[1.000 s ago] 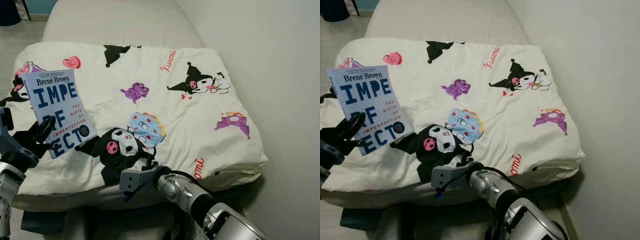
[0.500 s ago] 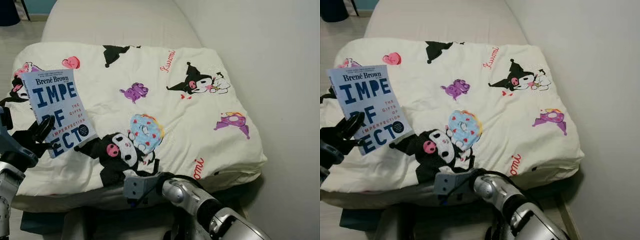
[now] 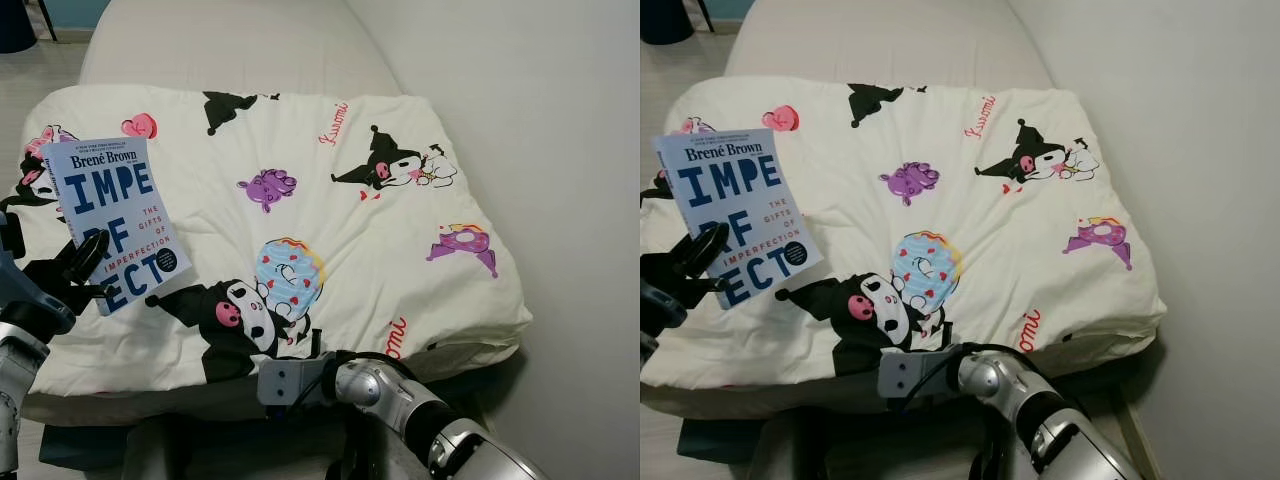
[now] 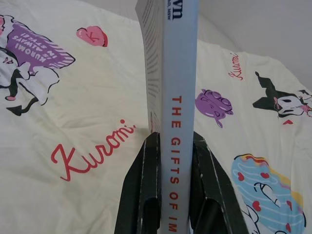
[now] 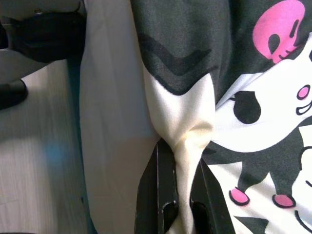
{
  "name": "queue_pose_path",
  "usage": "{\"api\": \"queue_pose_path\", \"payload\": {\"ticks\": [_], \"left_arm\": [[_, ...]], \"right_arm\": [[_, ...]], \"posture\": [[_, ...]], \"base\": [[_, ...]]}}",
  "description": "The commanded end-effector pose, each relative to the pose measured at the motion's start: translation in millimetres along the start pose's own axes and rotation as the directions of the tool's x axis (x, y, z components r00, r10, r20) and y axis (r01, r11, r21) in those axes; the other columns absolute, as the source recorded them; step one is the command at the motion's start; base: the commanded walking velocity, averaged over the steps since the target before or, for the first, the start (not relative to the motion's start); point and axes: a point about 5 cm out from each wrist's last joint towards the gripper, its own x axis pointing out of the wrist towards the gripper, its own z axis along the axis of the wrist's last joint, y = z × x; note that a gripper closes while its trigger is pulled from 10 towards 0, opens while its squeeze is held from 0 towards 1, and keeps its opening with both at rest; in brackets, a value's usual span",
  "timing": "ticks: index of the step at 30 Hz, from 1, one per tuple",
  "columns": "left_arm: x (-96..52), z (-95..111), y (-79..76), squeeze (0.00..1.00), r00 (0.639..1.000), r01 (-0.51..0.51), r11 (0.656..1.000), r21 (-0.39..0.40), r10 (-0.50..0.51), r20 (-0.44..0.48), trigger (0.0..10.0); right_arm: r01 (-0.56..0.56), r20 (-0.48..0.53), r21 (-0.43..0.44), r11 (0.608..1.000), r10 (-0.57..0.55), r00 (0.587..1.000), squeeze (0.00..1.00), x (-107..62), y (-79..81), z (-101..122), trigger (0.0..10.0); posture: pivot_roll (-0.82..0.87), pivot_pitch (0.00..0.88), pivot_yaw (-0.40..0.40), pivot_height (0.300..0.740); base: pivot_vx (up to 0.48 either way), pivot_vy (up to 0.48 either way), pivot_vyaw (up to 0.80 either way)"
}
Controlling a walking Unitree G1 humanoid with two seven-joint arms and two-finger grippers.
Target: Clean up the room
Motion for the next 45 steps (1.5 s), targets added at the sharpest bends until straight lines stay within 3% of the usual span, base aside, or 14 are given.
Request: {"api": "queue_pose_path", "payload": {"ticks": [1, 10, 11, 13, 14, 15, 17, 18, 22, 30, 35, 39, 41, 45], "left_arm": [[-0.6, 5, 0.3, 0.00, 1.000, 0.023, 1.000, 0.014, -0.023, 0.019, 0.0], [0.0, 4, 0.9, 0.00, 1.000, 0.023, 1.000, 0.017, -0.023, 0.014, 0.0], [0.2, 4, 1.0, 0.00, 1.000, 0.022, 1.000, 0.018, -0.023, 0.014, 0.0], [0.2, 4, 1.0, 0.00, 1.000, 0.022, 1.000, 0.018, -0.023, 0.014, 0.0], [0.4, 3, 1.2, 0.00, 1.000, 0.023, 1.000, 0.018, -0.023, 0.014, 0.0], [1.6, 3, 0.7, 0.00, 0.999, 0.028, 1.000, 0.014, -0.028, 0.018, 0.0], [1.6, 3, 0.7, 0.00, 0.999, 0.028, 1.000, 0.014, -0.028, 0.018, 0.0], [2.8, 3, -0.1, 0.00, 0.999, 0.035, 0.999, 0.010, -0.035, 0.021, 0.0], [6.3, 2, -3.9, 0.00, 0.998, 0.061, 0.998, -0.010, -0.061, 0.030, 0.0], [10.2, -1, -12.7, 0.00, 0.995, 0.092, 0.995, -0.034, -0.091, 0.039, 0.0], [12.3, -9, -24.5, 0.00, 0.994, 0.102, 0.993, -0.059, -0.100, 0.042, 0.0], [9.8, -20, -36.3, 0.00, 0.993, 0.113, 0.990, -0.078, -0.112, 0.021, 0.0], [8.0, -31, -45.2, 0.00, 0.995, 0.098, 0.992, -0.085, -0.098, 0.001, 0.0], [7.2, -41, -58.9, 0.00, 0.995, 0.094, 0.994, -0.062, -0.096, -0.015, 0.0]], "right_arm": [[-0.183, 0.008, 0.035, 0.983, 0.183, 0.983, 0.00, 1.0, 40.1, -5, 0.0], [-0.215, 0.019, 0.037, 0.976, 0.214, 0.977, 0.00, 1.2, 45.5, -4, 0.0], [-0.201, 0.016, 0.033, 0.979, 0.200, 0.980, 0.00, 1.3, 43.9, -4, 10.0], [-0.201, 0.016, 0.033, 0.979, 0.200, 0.980, 0.00, 1.3, 43.9, -4, 10.0], [-0.187, 0.015, 0.035, 0.982, 0.186, 0.982, 0.85, 1.2, 41.8, -5, 10.0], [-0.167, 0.029, 0.087, 0.982, 0.165, 0.986, 0.28, 1.5, 35.3, -3, 10.0], [-0.167, 0.029, 0.087, 0.982, 0.165, 0.986, 0.28, 1.5, 35.3, -3, 10.0], [-0.166, 0.057, 0.170, 0.971, 0.159, 0.986, 0.00, 1.5, 29.2, -1, 10.0], [-0.253, 0.191, 0.359, 0.898, 0.194, 0.962, 0.00, -1.7, 16.2, 6, 10.0], [-0.284, 0.378, 0.493, 0.822, 0.092, 0.921, 0.00, -11.8, -10.0, 23, 10.0], [-0.153, 0.475, 0.681, 0.716, -0.273, 0.836, 0.00, -34.6, -54.0, 39, 10.0], [0.031, 0.345, 0.839, 0.544, -0.575, 0.742, 0.00, -55.0, -82.9, 24, 10.0], [0.270, 0.116, 0.871, 0.411, -0.706, 0.699, 0.00, -68.7, -83.8, -5, 10.0], [0.447, -0.062, 0.832, 0.328, -0.745, 0.664, 0.00, -82.5, -65.5, -29, 10.0]], "posture": [[0.07, 0.387, -0.125, 0.548], [0.07, 0.382, -0.123, 0.548], [0.07, 0.379, -0.123, 0.548], [0.07, 0.379, -0.123, 0.548], [0.07, 0.375, -0.121, 0.548], [0.06, 0.363, -0.117, 0.548], [0.06, 0.363, -0.117, 0.548], [0.06, 0.356, -0.117, 0.548], [0.06, 0.338, -0.111, 0.548], [0.05, 0.316, -0.107, 0.548], [0.06, 0.300, -0.104, 0.548], [0.07, 0.285, -0.102, 0.548], [0.07, 0.268, -0.098, 0.548], [0.07, 0.253, -0.093, 0.548]], "base": [[0.000, 0.000, 0.00], [0.000, 0.000, 0.00], [0.000, 0.000, 0.00], [0.000, 0.000, 0.00], [0.000, 0.000, 0.00], [0.000, 0.000, 0.00], [0.000, 0.000, 0.00], [0.000, 0.000, 0.00], [0.000, 0.000, 0.00], [0.000, 0.000, 0.00], [0.000, 0.000, 0.00], [0.000, 0.000, 0.00], [0.000, 0.000, 0.00], [0.000, 0.000, 0.00]]}}
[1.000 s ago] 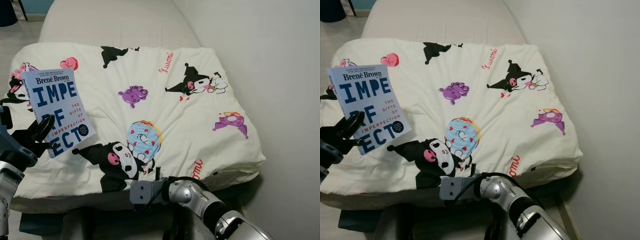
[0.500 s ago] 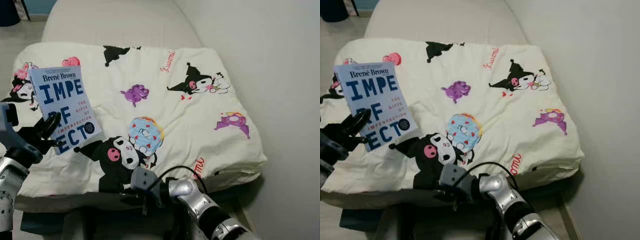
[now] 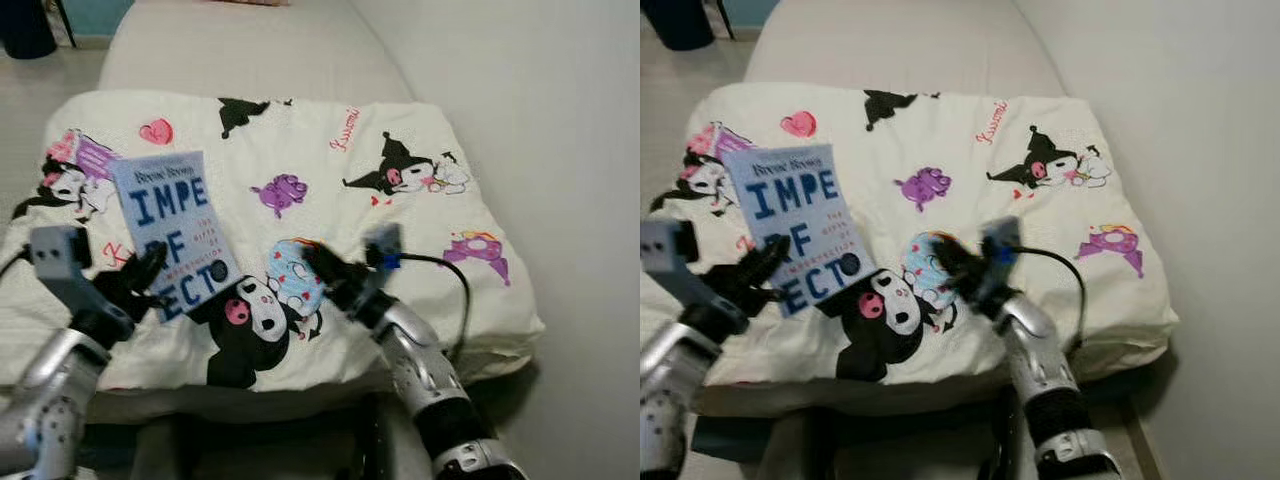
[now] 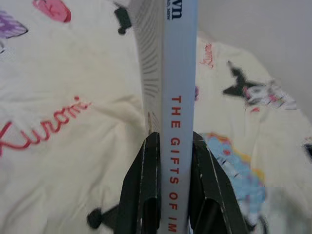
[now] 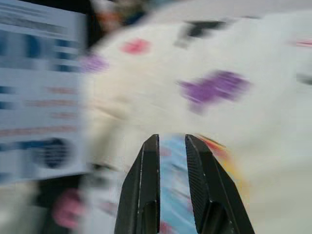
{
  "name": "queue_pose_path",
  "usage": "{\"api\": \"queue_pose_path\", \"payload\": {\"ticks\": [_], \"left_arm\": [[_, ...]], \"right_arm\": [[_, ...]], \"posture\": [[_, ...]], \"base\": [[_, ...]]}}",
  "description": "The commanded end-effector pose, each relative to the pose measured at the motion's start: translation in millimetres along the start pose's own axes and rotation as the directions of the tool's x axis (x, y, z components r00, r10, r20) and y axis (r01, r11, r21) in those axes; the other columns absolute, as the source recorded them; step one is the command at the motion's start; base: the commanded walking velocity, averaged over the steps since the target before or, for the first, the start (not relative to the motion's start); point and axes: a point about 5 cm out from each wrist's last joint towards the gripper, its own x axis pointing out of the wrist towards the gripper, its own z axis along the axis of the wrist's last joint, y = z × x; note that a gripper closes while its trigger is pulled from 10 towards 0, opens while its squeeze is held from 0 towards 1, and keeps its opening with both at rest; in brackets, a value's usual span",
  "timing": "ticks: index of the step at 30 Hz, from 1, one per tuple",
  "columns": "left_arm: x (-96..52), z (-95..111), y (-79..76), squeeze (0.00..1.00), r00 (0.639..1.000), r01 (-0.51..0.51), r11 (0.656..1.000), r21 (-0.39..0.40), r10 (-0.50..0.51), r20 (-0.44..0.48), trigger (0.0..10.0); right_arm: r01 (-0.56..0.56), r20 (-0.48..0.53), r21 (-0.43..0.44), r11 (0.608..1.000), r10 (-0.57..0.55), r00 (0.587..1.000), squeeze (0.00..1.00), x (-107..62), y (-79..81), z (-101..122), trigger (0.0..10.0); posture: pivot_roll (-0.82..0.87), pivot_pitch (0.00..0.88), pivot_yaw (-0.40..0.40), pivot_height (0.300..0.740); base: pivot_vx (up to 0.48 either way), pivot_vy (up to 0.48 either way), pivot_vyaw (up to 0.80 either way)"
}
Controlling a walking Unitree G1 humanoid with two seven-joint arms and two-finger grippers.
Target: Clean up the room
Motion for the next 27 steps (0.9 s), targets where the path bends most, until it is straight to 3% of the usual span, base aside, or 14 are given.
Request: {"api": "queue_pose_path", "payload": {"ticks": [1, 10, 11, 13, 14, 21, 27], "left_arm": [[-0.3, 1, -13.9, 0.00, 0.999, 0.018, 0.999, 0.027, -0.019, 0.039, 0.0], [4.7, -17, -20.3, 0.00, 0.999, -0.046, 0.998, 0.033, 0.046, 0.019, 0.0], [7.3, -22, -21.2, 0.00, 0.998, -0.069, 0.997, 0.038, 0.069, 0.004, 3.5], [9.0, -25, -22.0, 0.00, 0.997, -0.082, 0.996, 0.044, 0.083, -0.007, 3.5], [12.0, -29, -22.4, 0.00, 0.995, -0.095, 0.993, 0.067, 0.097, -0.026, 10.0], [9.2, -39, -18.7, 0.00, 0.983, -0.135, 0.971, 0.195, 0.157, -0.099, 10.0], [1.2, -47, -22.5, 0.00, 0.980, -0.127, 0.967, 0.222, 0.157, -0.121, 10.0]], "right_arm": [[0.088, -0.052, -0.034, 0.995, -0.090, 0.995, 0.00, -18.2, -5.9, -16, 10.0], [0.225, -0.102, -0.090, 0.970, -0.233, 0.967, 0.00, -44.1, -9.7, -31, 10.0], [0.258, -0.119, -0.082, 0.963, -0.267, 0.956, 0.00, -48.2, -12.6, -37, 10.0], [0.278, -0.130, -0.074, 0.958, -0.286, 0.949, 0.00, -50.6, -14.4, -40, 10.0], [0.288, -0.146, -0.068, 0.955, -0.295, 0.944, 0.00, -52.1, -16.5, -44, 10.0], [0.296, -0.172, -0.090, 0.951, -0.308, 0.936, 0.00, -53.7, -14.5, -47, 10.0], [0.301, -0.178, -0.098, 0.949, -0.314, 0.933, 0.00, -54.9, -10.0, -47, 10.0]], "posture": [[0.07, 0.253, -0.093, 0.548], [0.07, 0.224, -0.080, 0.548], [0.08, 0.209, -0.076, 0.548], [0.08, 0.209, -0.076, 0.548], [0.07, 0.202, -0.077, 0.548], [0.05, 0.201, -0.082, 0.558], [0.05, 0.200, -0.084, 0.573]], "base": [[0.000, 0.000, 0.00], [0.000, 0.000, 0.00], [0.000, 0.000, 0.00], [0.000, 0.000, 0.00], [0.000, 0.000, 0.00], [0.000, 0.000, 0.00], [0.000, 0.000, 0.00]]}}
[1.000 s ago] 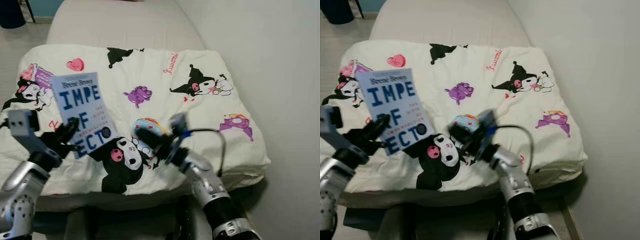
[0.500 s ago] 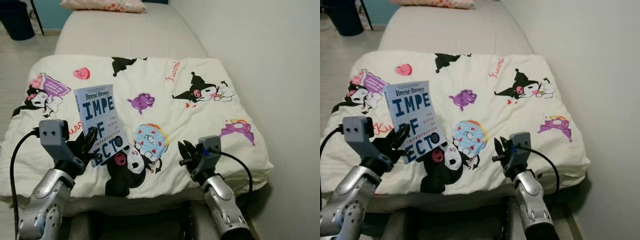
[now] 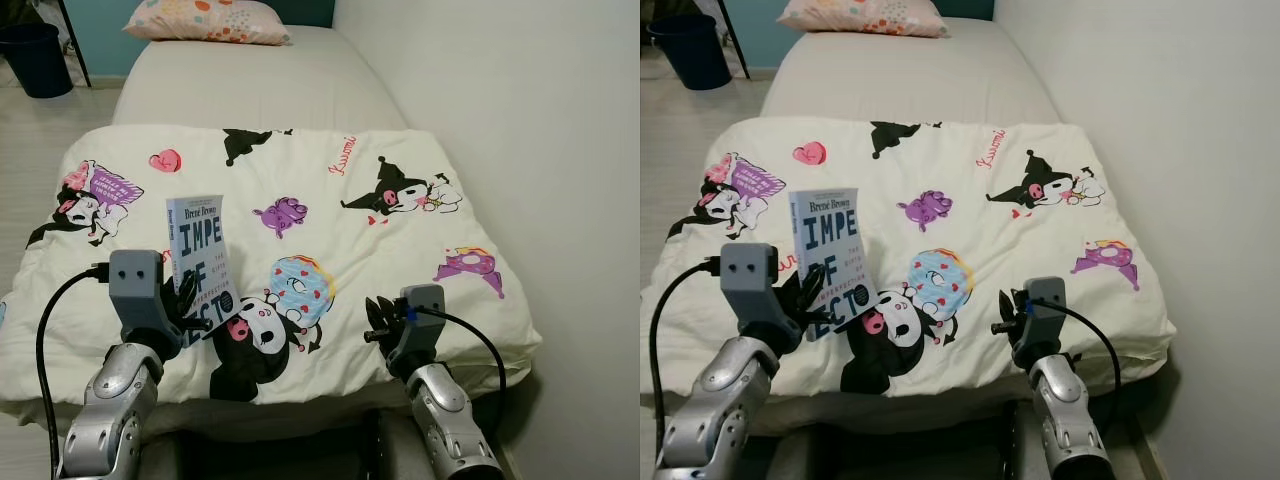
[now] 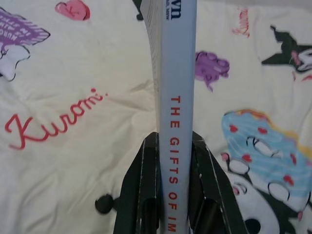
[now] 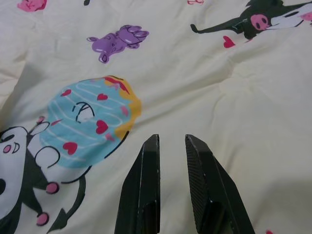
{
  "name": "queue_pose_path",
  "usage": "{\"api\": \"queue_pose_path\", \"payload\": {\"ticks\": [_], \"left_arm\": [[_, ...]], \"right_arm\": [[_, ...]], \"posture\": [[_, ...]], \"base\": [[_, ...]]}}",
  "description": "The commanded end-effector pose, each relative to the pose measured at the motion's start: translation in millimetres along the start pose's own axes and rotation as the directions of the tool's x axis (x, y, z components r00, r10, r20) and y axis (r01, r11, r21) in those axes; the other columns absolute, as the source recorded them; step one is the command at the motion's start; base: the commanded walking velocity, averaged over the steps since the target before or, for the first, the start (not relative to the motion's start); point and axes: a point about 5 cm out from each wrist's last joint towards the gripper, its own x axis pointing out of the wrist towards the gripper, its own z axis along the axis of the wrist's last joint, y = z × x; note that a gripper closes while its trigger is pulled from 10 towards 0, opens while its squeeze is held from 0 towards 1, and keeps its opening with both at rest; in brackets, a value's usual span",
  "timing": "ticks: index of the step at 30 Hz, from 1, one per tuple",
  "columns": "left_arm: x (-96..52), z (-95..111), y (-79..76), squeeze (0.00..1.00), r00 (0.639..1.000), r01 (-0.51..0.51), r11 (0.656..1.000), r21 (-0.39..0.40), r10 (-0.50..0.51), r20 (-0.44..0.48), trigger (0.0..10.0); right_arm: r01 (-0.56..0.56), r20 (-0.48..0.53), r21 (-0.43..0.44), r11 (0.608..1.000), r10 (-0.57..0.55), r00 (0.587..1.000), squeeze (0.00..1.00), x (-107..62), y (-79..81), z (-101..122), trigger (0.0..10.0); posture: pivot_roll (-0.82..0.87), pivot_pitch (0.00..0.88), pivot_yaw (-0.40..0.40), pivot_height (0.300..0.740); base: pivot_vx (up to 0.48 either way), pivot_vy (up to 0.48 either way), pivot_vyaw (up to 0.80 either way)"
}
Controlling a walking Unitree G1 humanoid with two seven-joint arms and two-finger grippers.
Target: Clean up the room
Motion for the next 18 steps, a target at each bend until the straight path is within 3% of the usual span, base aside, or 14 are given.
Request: {"api": "queue_pose_path", "payload": {"ticks": [1, 8, 18], "left_arm": [[-5.6, -4, -2.9, 0.00, 1.000, 0.004, 1.000, 0.027, -0.004, -0.005, 10.0], [-14.9, -8, -12.1, 0.00, 0.999, 0.044, 0.996, 0.079, -0.045, 0.012, 10.0], [-16.8, -8, -12.2, 0.00, 0.999, 0.029, 0.995, 0.092, -0.032, 0.031, 10.0]], "right_arm": [[0.000, -0.023, -0.010, 1.000, 0.000, 1.000, 0.00, -4.3, 2.9, -5, 10.0], [-0.002, -0.019, -0.009, 1.000, 0.002, 1.000, 0.00, -8.6, 6.6, -6, 10.0], [-0.012, -0.025, -0.005, 1.000, 0.012, 1.000, 0.00, -10.9, 9.0, -7, 10.0]], "posture": [[0.05, 0.200, -0.084, 0.578], [0.05, 0.187, -0.089, 0.598], [0.05, 0.180, -0.093, 0.628]], "base": [[0.000, 0.000, 0.00], [0.000, 0.000, 0.00], [0.000, 0.000, 0.00]]}}
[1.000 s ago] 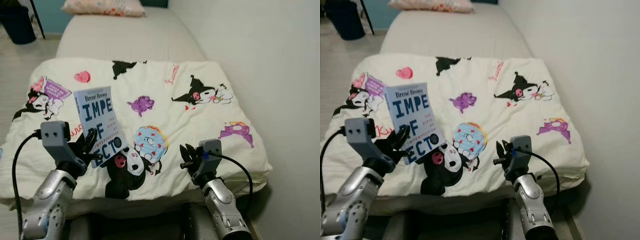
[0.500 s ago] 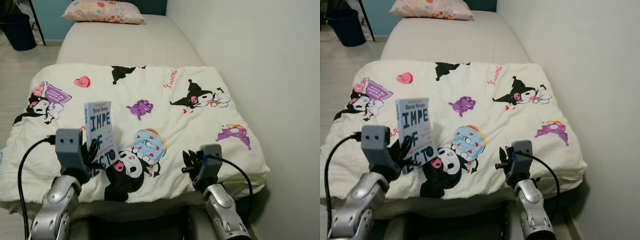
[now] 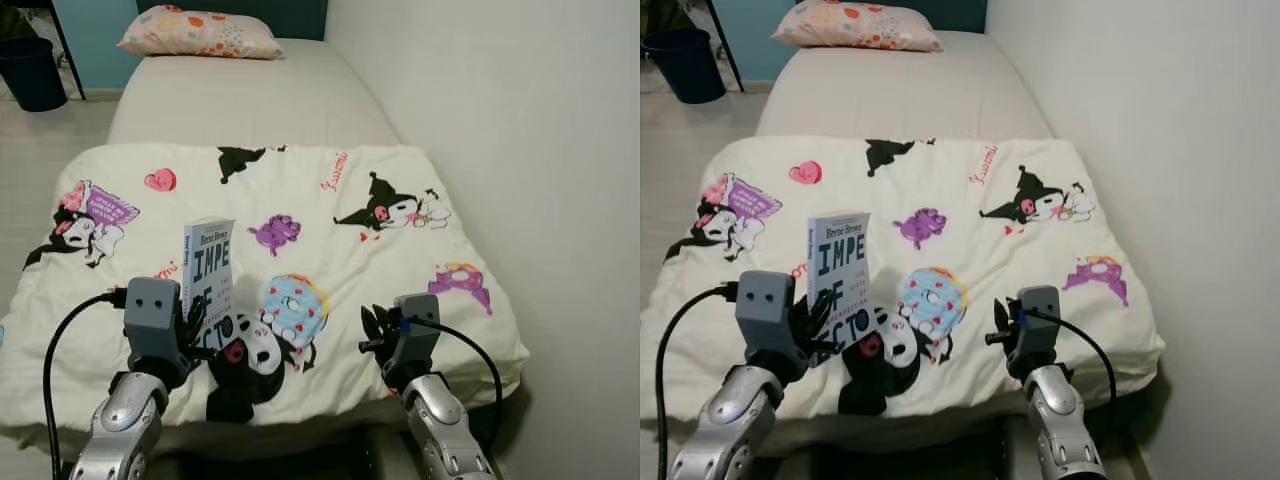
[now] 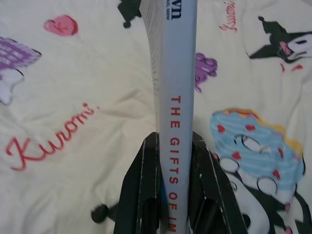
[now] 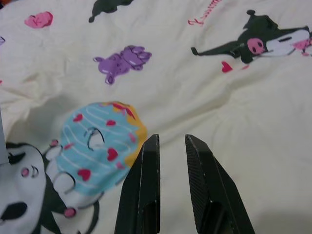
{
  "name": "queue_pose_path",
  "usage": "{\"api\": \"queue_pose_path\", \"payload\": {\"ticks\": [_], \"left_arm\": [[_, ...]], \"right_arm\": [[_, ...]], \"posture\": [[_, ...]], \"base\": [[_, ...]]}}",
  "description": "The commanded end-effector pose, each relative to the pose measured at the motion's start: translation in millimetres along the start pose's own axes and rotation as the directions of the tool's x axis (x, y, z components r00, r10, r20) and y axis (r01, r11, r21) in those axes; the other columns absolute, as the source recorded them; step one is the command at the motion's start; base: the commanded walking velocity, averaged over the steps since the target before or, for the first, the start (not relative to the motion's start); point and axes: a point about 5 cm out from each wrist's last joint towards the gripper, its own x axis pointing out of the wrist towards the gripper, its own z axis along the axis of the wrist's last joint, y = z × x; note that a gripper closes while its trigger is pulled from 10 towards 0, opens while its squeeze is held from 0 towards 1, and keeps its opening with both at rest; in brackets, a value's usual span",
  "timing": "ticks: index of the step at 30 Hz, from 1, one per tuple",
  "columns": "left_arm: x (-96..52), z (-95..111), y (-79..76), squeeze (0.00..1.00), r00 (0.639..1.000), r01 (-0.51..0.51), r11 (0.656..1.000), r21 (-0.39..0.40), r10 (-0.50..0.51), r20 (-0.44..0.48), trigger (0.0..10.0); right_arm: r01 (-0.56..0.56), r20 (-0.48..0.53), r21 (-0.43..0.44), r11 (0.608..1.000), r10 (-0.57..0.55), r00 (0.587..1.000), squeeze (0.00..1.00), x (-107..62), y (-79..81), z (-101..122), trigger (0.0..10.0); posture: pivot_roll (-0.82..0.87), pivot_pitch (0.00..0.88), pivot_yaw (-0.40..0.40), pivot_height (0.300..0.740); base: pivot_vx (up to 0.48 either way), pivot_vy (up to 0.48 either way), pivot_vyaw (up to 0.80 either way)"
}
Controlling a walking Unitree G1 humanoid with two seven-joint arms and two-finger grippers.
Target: Clean up the room
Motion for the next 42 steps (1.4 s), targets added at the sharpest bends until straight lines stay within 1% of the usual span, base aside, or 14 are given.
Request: {"api": "queue_pose_path", "payload": {"ticks": [1, 6, 8, 12, 15, 18, 29, 36, 38, 42], "left_arm": [[-2.7, 6.1, -0.9, 0.00, 0.999, 0.001, 1.000, 0.011, -0.001, 0.044, 10.0], [-2.4, 6.8, 2.9, 0.00, 0.999, -0.011, 1.000, 0.012, 0.011, 0.047, 10.0], [-3.0, 5.6, 4.7, 0.00, 0.999, -0.022, 1.000, 0.000, 0.022, 0.042, 10.0], [-4.0, 3.9, 4.8, 0.00, 0.999, -0.026, 1.000, -0.008, 0.026, 0.034, 10.0], [-5.6, 1.0, 4.1, 0.00, 0.999, -0.025, 1.000, 0.009, 0.025, 0.026, 10.0], [-5.2, 0.1, 4.5, 0.00, 0.999, -0.024, 0.999, 0.022, 0.023, 0.025, 10.0], [-2.7, 2.1, 3.9, 0.00, 0.999, -0.027, 0.999, 0.019, 0.026, 0.039, 10.0], [-3.0, 1.8, 3.1, 0.00, 0.999, -0.029, 0.999, 0.017, 0.028, 0.042, 10.0], [-1.9, 2.2, 3.0, 0.00, 0.999, -0.028, 1.000, 0.014, 0.027, 0.046, 10.0], [-1.7, 2.2, 3.0, 0.00, 0.999, -0.028, 1.000, 0.013, 0.028, 0.047, 10.0]], "right_arm": [[-0.001, -0.025, 0.007, 1.000, 0.001, 1.000, 0.00, -4.5, 0.9, -4.8, 10.0], [-0.008, -0.027, 0.015, 1.000, 0.009, 1.000, 0.00, -4.3, 2.4, -5.2, 10.0], [-0.013, -0.041, 0.012, 1.000, 0.013, 0.999, 0.00, -4.9, 3.8, -7.8, 10.0], [-0.012, -0.051, 0.002, 1.000, 0.012, 0.999, 0.00, -5.3, 4.2, -9.5, 10.0], [-0.012, -0.052, 0.003, 1.000, 0.012, 0.999, 0.00, -5.8, 3.9, -10.2, 10.0], [-0.017, -0.053, 0.016, 1.000, 0.018, 0.998, 0.00, -6.3, 2.9, -9.9, 10.0], [-0.049, -0.038, 0.038, 0.998, 0.050, 0.998, 0.00, -4.0, 3.5, -5.8, 10.0], [-0.051, -0.031, 0.040, 0.998, 0.053, 0.998, 0.00, -3.3, 3.6, -4.6, 10.0], [-0.054, -0.027, 0.042, 0.998, 0.055, 0.998, 0.00, -2.5, 4.3, -3.9, 10.0], [-0.055, -0.026, 0.042, 0.998, 0.056, 0.998, 0.00, -2.4, 4.6, -3.8, 10.0]], "posture": [[0.05, 0.178, -0.094, 0.628], [0.05, 0.177, -0.091, 0.628], [0.05, 0.178, -0.089, 0.628], [0.05, 0.177, -0.089, 0.628], [0.05, 0.176, -0.086, 0.628], [0.05, 0.178, -0.084, 0.628], [0.05, 0.174, -0.084, 0.628], [0.05, 0.170, -0.082, 0.648], [0.05, 0.167, -0.082, 0.663], [0.05, 0.167, -0.082, 0.668]], "base": [[0.000, 0.000, 0.00], [0.000, 0.000, 0.00], [0.000, 0.000, 0.00], [0.000, 0.000, 0.00], [0.000, 0.000, 0.00], [0.000, 0.000, 0.00], [0.000, 0.000, 0.00], [0.000, 0.000, 0.00], [0.000, 0.000, 0.00], [0.000, 0.000, 0.00]]}}
